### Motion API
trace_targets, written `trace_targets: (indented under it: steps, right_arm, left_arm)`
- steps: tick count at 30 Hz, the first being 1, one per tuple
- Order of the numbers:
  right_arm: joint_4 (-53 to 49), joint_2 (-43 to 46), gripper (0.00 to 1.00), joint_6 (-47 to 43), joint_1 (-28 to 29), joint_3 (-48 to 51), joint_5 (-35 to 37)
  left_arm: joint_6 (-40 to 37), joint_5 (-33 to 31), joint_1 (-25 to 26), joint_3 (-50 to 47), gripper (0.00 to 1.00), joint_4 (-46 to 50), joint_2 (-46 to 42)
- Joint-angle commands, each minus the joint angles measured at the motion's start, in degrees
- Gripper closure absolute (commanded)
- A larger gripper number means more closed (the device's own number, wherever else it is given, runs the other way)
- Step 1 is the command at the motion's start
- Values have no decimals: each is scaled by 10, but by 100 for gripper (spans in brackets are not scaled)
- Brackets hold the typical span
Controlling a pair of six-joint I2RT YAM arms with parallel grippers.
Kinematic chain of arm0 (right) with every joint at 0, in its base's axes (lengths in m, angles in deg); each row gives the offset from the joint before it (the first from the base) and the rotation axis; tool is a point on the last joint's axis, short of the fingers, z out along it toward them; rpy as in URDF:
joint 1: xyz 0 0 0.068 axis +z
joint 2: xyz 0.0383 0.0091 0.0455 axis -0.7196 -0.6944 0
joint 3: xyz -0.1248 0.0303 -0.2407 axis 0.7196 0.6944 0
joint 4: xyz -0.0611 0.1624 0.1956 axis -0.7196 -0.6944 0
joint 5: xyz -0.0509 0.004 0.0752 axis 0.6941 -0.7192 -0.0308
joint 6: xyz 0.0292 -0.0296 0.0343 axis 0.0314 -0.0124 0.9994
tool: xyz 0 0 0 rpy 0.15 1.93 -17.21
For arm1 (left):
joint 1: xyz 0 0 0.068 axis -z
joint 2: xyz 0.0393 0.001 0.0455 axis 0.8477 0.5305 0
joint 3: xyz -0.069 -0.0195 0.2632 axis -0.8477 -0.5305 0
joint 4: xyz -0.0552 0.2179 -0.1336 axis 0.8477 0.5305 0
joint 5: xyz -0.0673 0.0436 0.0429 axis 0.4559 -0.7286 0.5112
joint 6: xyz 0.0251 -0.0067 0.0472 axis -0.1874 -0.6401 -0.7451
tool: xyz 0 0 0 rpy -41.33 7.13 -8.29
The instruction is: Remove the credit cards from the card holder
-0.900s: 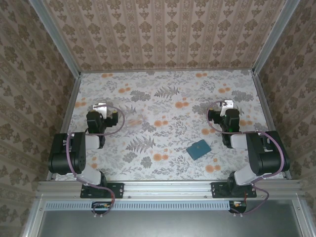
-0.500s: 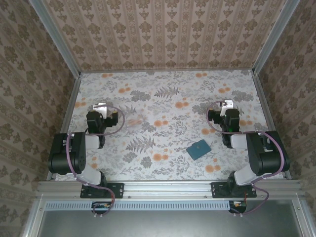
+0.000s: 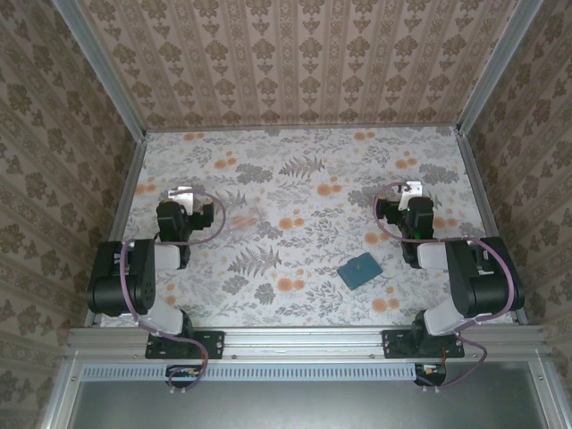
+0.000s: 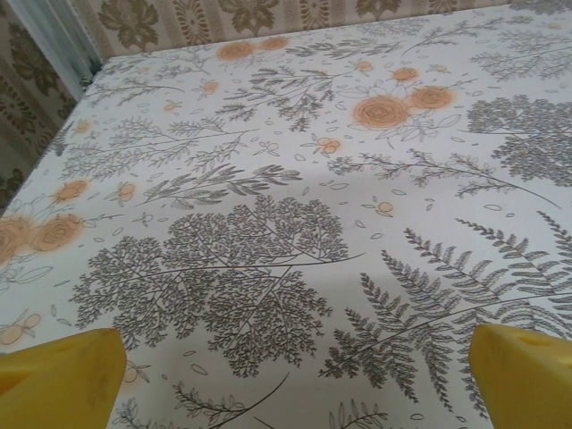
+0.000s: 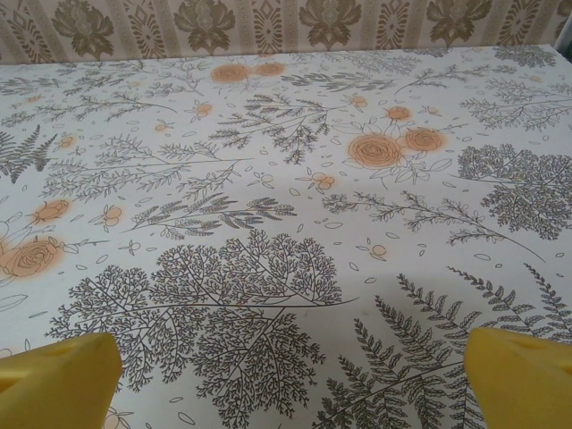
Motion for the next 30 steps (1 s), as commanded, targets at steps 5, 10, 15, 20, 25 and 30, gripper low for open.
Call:
trace_targets:
  steps: [5, 10, 15, 20, 25, 30]
  right_arm:
    - [-146, 58, 0, 5, 10, -61, 56]
    - [-306, 102, 0, 43, 20, -130, 78]
    - [-434, 116, 2, 94, 21, -192, 46]
    - [-499, 119, 5, 100, 21, -229, 24]
    - [-520, 120, 5, 100, 21, -243, 21]
    - [-520, 120, 5, 105, 20, -249, 3]
  left_arm:
    - [22, -117, 33, 42, 0, 141, -98]
    - [85, -130, 53, 122, 7, 345, -140]
    - [188, -167, 95, 209, 11, 544, -146]
    - [285, -118, 133, 241, 21, 636, -150]
    - [423, -70, 145, 257, 44, 700, -133]
    - [487, -53, 173, 293, 55, 755, -93]
